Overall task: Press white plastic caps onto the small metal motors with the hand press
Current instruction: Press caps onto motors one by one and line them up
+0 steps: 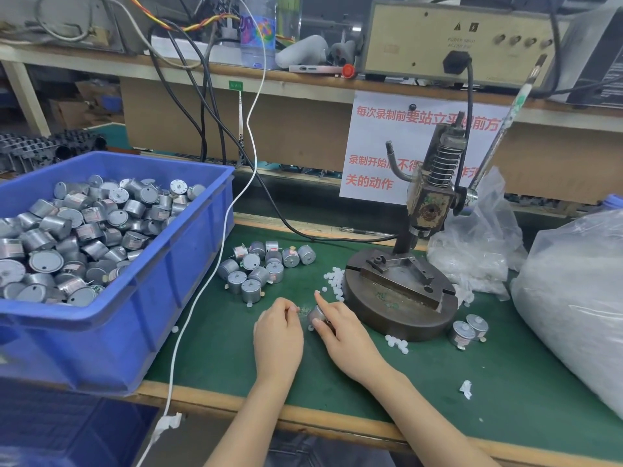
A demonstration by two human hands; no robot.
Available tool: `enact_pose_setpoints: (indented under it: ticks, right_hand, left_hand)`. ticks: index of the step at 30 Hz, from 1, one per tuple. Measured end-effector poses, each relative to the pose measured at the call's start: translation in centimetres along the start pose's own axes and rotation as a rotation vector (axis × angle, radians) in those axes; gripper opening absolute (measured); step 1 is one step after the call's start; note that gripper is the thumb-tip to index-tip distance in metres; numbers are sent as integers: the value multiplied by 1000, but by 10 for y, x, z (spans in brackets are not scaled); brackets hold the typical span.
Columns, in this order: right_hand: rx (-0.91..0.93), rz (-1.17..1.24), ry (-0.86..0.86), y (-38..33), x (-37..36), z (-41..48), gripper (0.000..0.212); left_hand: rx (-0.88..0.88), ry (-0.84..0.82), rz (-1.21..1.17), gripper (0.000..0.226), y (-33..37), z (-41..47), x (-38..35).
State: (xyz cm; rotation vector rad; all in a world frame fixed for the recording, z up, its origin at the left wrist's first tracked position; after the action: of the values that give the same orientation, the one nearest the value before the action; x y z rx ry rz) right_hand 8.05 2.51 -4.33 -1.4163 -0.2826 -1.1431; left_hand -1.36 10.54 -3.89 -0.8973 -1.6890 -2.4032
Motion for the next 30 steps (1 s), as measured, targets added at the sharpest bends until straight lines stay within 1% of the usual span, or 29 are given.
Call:
enact_pose_setpoints:
  ticks: [4, 10, 14, 16, 18, 20, 22, 24, 27, 30]
  right_hand:
    - [20, -50, -5, -1, -1, 0, 51]
    - [93, -235, 1, -4, -5, 2, 52]
    - [82, -371, -1, -6, -11, 2, 52]
    - [76, -425, 22, -10, -13, 1, 53]
    - [84, -496, 50, -18, -12, -1, 57]
    - [105, -508, 175, -18, -12, -1, 59]
    - [51, -415, 107, -15, -10, -2, 57]
    - [25, -285, 84, -5, -13, -4, 53]
    - [26, -71, 168, -3, -10, -6, 44]
    - [-22, 65, 235, -6, -6, -7, 37]
  left_hand:
    - [2, -1, 4, 17, 1, 0, 1]
    - [-22, 0, 38, 16, 0, 1, -1]
    - [-38, -29, 143, 17, 2, 0, -3]
    - [-44, -43, 204, 18, 2, 0, -4]
    - [-51, -54, 217, 18, 1, 1, -3]
    - [-56, -64, 181, 18, 0, 1, -2]
    - [-57, -58, 130, 18, 0, 1, -1]
    - [-48, -51, 94, 18, 1, 1, 0]
    - [-37, -54, 73, 17, 0, 1, 1]
    - [-65, -84, 96, 16, 0, 0, 1]
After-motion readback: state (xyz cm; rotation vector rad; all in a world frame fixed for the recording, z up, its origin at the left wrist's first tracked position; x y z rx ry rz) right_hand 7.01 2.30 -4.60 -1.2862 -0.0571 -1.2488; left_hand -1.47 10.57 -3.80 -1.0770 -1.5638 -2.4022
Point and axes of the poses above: each hand's wrist, its own z-axis towards the middle knuckle, its own x-axis out of the back of the hand, y = z × x, the point moved 1 cm from there along z, towards the middle knuckle, and after that the axes turned 4 degrees about z, right-handed, at the moved point
